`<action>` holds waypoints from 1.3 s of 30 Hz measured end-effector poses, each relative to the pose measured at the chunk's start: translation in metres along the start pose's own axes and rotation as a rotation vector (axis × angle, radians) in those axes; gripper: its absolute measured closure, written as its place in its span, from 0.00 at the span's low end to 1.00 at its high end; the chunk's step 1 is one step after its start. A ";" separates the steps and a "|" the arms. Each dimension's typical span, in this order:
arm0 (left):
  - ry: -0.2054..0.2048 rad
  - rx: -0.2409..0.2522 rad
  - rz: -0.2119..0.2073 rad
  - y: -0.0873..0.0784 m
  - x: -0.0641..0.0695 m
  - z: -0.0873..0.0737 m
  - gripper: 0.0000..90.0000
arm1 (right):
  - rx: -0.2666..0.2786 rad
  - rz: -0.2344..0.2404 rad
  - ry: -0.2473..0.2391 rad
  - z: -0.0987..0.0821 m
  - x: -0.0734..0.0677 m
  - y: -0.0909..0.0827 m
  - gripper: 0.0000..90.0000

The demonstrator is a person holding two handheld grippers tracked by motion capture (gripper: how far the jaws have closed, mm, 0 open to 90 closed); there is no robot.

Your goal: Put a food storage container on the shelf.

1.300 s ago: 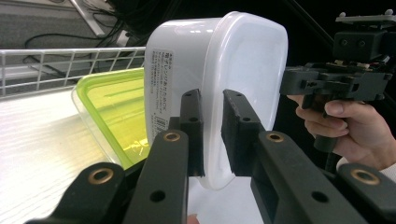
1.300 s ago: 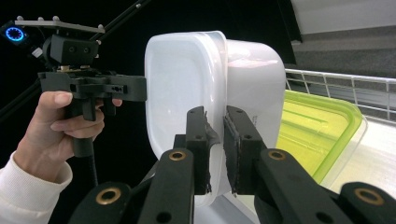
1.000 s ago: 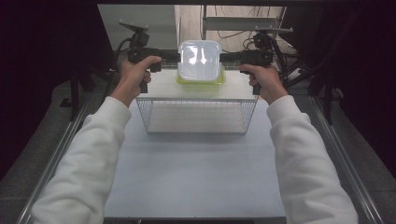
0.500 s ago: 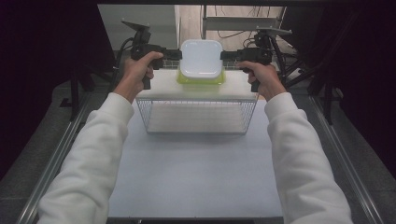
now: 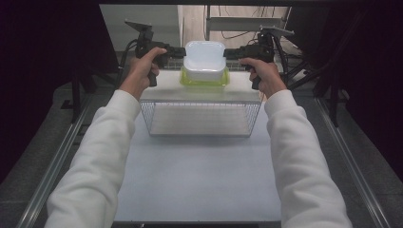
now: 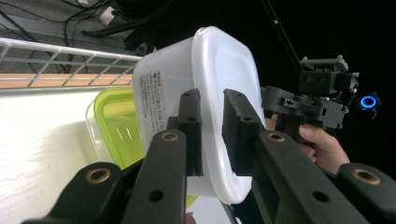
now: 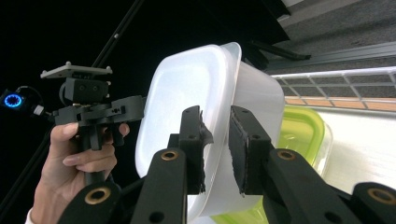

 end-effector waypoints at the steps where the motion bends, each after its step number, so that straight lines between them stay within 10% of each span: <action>1: -0.007 0.001 -0.002 0.000 -0.001 0.001 0.87 | 0.004 -0.001 0.005 0.000 0.001 0.000 0.83; 19: -0.044 0.014 -0.016 0.006 -0.009 0.005 0.85 | 0.015 0.005 0.060 0.002 0.013 0.005 0.82; 26: 0.040 0.056 0.000 0.001 -0.004 0.004 0.74 | 0.032 -0.019 0.010 0.002 0.010 0.003 0.65; 39: 0.269 0.081 0.090 -0.025 0.015 -0.028 0.46 | 0.028 -0.080 -0.255 -0.007 -0.010 -0.027 0.44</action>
Point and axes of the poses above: each handheld gripper's, and its own axes: y roughly forward along the jaws, z roughly out of its top, x roughly to its right, the point moved 8 cm from there along y, roughly forward along the jaws, and after that the axes turned 13 degrees about -y, right-handed, at the moved point
